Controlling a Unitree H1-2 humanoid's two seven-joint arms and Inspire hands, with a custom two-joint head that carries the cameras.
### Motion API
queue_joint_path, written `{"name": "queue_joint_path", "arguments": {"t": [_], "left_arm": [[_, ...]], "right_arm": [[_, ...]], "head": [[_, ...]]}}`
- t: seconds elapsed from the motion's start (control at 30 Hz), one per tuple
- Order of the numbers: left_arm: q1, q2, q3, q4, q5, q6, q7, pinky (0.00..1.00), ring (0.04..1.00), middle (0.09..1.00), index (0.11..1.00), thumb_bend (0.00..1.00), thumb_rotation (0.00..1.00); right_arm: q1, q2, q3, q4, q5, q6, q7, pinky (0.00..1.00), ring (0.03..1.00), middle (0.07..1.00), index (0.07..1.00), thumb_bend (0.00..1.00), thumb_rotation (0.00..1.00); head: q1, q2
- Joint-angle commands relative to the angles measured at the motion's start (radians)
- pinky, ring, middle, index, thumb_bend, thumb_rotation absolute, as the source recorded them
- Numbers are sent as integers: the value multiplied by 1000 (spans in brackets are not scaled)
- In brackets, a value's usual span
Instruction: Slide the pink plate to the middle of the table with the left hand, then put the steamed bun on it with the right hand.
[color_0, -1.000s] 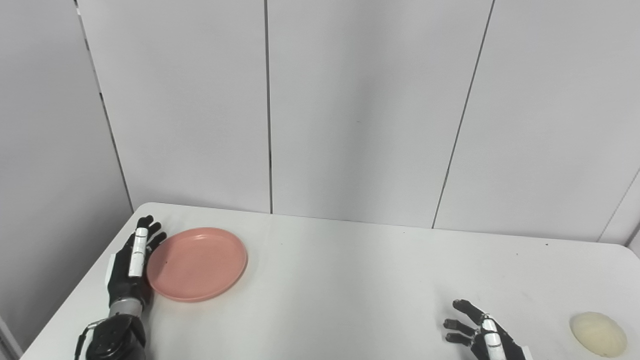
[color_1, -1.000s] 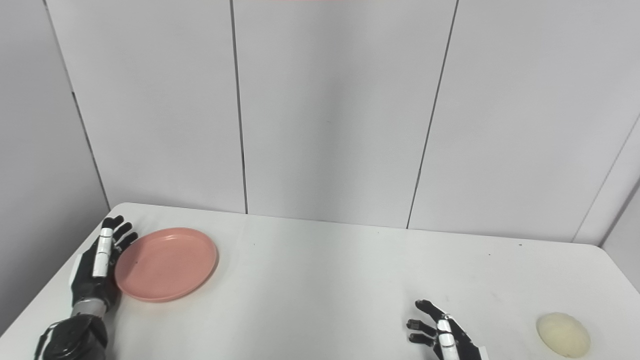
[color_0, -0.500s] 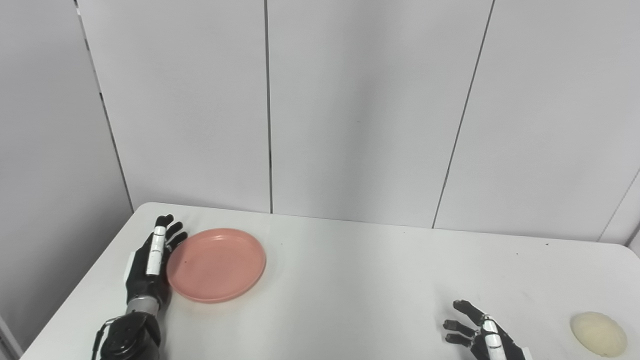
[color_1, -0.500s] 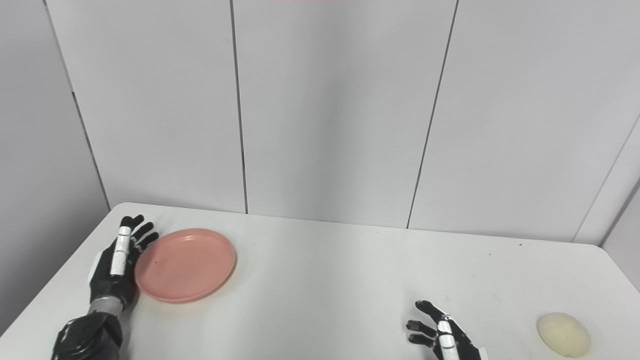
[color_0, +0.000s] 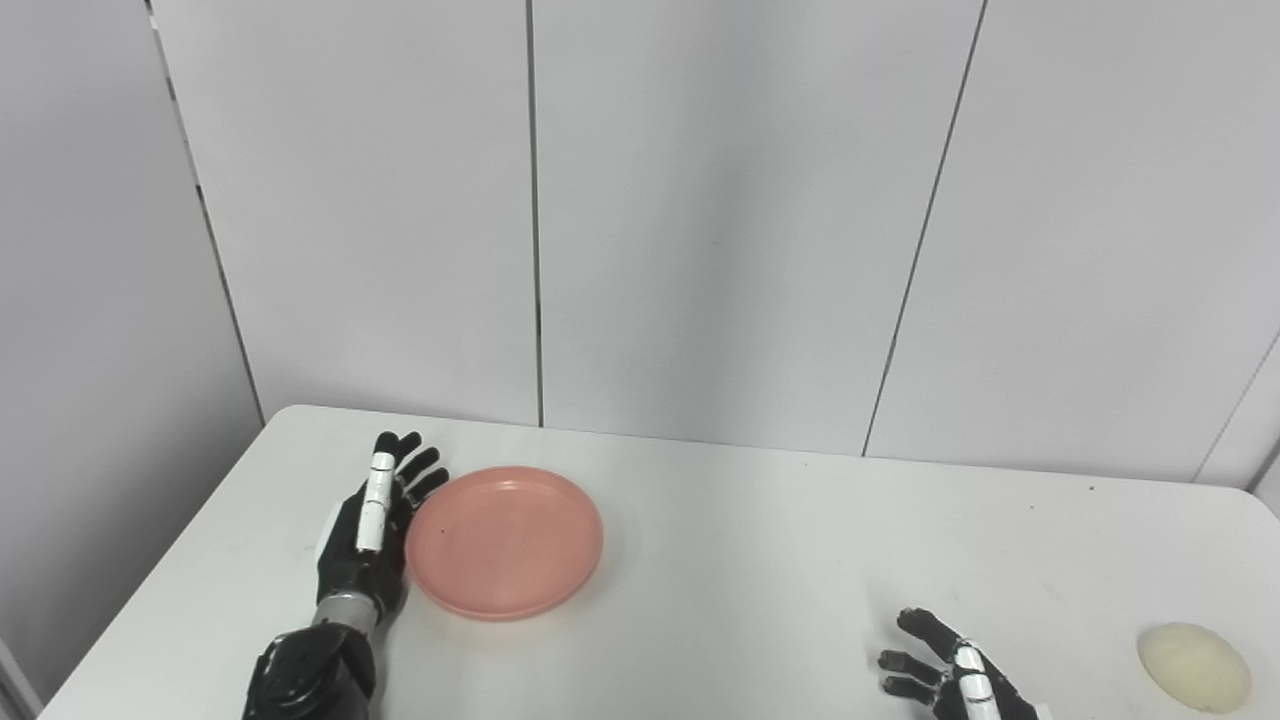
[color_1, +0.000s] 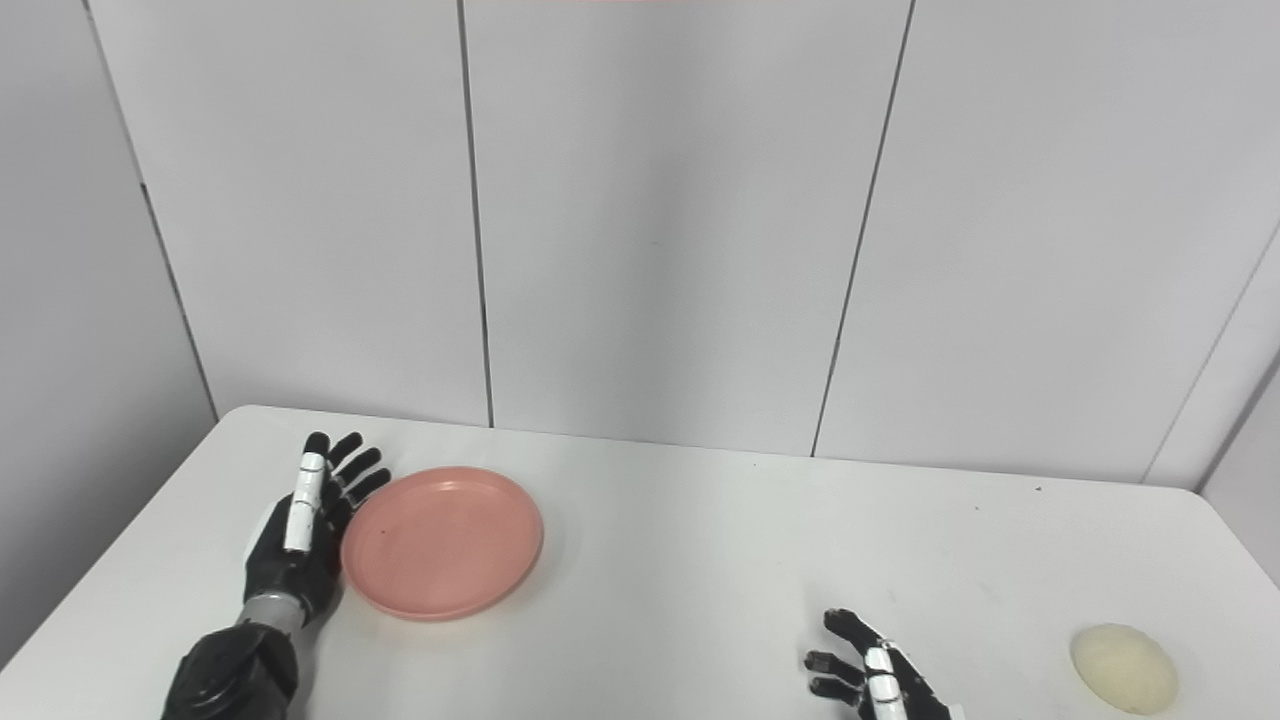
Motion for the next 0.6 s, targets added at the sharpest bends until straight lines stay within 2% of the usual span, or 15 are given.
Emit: {"name": "queue_joint_path", "arguments": {"t": [0.0, 0.2, 0.37, 0.57], "left_arm": [[-5, -12, -22, -31, 21, 29, -8, 857, 834, 848, 837, 771, 829], [3, -26, -73, -31, 69, 20, -19, 866, 838, 846, 843, 766, 841], [-3, -34, -94, -12, 101, 5, -21, 854, 837, 848, 841, 765, 842], [-14, -48, -108, 23, 110, -11, -29, 888, 838, 839, 848, 766, 839]], "right_arm": [[28, 16, 5, 10, 4, 2, -6, 634, 661, 800, 723, 531, 922], [28, 18, 7, 7, 1, 3, -11, 644, 654, 799, 721, 521, 929], [28, 20, 10, 8, -11, 1, -19, 636, 650, 803, 717, 509, 938], [27, 21, 17, 4, -22, 4, -22, 626, 645, 801, 713, 515, 944]], "head": [[-2, 2], [-11, 7], [-12, 11], [-22, 14]]}}
